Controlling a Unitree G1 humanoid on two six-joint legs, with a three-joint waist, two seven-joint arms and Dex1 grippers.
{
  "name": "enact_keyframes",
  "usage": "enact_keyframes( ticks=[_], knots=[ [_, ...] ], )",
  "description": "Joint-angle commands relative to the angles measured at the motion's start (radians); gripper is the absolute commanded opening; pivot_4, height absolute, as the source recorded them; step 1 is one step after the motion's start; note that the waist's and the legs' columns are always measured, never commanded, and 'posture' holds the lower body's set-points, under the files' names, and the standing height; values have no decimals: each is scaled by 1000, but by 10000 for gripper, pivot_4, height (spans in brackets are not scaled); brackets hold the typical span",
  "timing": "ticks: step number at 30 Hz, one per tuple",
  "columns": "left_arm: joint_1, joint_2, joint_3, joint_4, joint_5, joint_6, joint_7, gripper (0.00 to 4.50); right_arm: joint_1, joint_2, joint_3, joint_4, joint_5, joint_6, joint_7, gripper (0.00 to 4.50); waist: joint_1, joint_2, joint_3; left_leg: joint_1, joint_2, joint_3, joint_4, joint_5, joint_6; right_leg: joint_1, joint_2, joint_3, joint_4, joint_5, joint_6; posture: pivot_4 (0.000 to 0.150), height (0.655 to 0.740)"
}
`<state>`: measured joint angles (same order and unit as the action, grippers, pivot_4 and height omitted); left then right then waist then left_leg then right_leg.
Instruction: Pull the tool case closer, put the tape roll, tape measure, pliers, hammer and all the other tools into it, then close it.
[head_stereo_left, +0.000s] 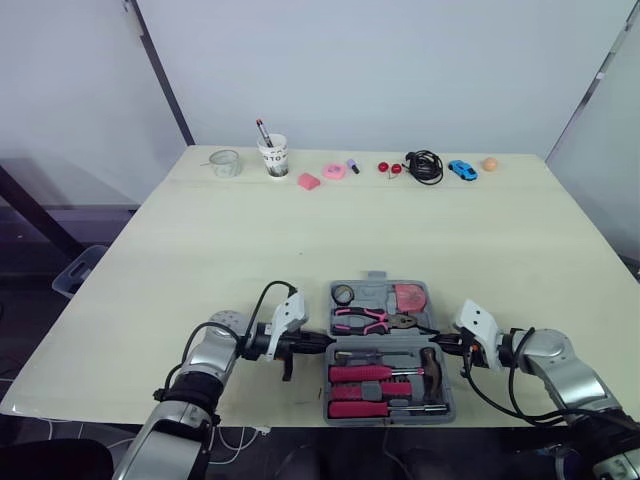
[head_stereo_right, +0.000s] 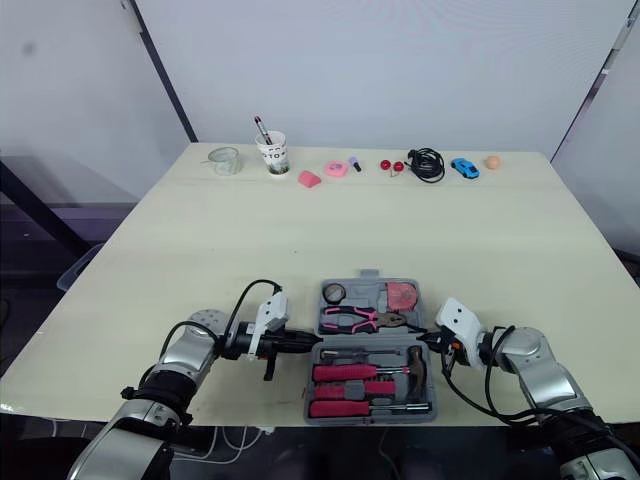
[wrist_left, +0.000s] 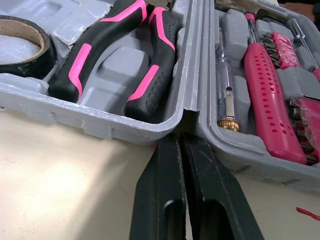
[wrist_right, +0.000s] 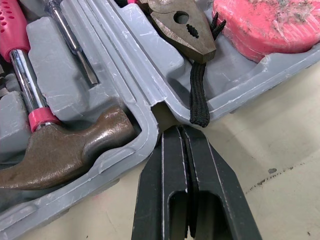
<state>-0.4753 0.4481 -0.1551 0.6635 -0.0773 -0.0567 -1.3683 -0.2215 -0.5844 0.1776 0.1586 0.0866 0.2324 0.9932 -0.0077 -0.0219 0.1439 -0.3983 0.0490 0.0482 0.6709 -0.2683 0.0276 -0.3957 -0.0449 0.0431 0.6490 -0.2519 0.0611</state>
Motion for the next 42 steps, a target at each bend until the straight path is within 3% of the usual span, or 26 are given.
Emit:
enact_keyframes(
  ticks=[1,14,17,20,21,23,24,27,28,42],
  knots=[
    [-23,-7,0,11,-6,-22,14,1570,14,-15,-21,-45,24,-3,9,0,1,0,0,0,0,0,0,0,0,0,0,0,0,0,0,1500,7400],
    [-1,58,46,-51,-55,-37,1,1570,-40,-48,-176,29,147,74,-13,0,-9,0,0,0,0,0,0,0,0,0,0,0,1,0,0,1500,7400],
    [38,78,73,-142,-108,-30,-23,0,-74,-36,-204,44,197,161,-12,6577,-7,0,0,0,0,0,0,0,0,0,0,0,2,0,0,1500,7400],
    [93,106,89,-287,-179,11,-64,0,-113,-27,-217,54,242,248,-4,18550,-4,0,0,0,0,0,0,0,0,0,0,1,2,0,0,1500,7400],
    [114,114,86,-344,-199,36,-75,0,-131,-23,-221,56,257,282,-5,18550,-5,0,0,0,0,0,0,0,0,0,0,0,2,0,0,1500,7400],
    [152,123,68,-448,-231,93,-80,0,-168,-18,-221,66,283,351,-7,26477,-5,1,1,0,0,0,0,0,0,0,-1,1,2,0,0,1500,7400],
    [168,124,53,-492,-238,115,-78,0,-185,-15,-219,74,293,381,-6,27986,-5,1,1,0,0,0,0,0,0,0,-1,1,2,0,0,1500,7400],
    [204,113,-2,-586,-229,163,-60,0,-242,-2,-199,132,301,444,3,41034,-4,1,1,0,0,0,0,0,0,0,-1,1,2,0,0,1500,7400],
    [211,106,-21,-605,-221,172,-50,0,-259,0,-187,155,297,458,12,43180,-4,1,1,0,0,0,0,0,0,0,-1,1,2,0,0,1500,7400],
    [244,54,-220,-625,-74,252,100,0,-546,125,-112,652,201,441,85,43180,-9,2,2,1,0,0,-1,0,0,-1,0,1,2,0,0,1500,7400]
  ],
)
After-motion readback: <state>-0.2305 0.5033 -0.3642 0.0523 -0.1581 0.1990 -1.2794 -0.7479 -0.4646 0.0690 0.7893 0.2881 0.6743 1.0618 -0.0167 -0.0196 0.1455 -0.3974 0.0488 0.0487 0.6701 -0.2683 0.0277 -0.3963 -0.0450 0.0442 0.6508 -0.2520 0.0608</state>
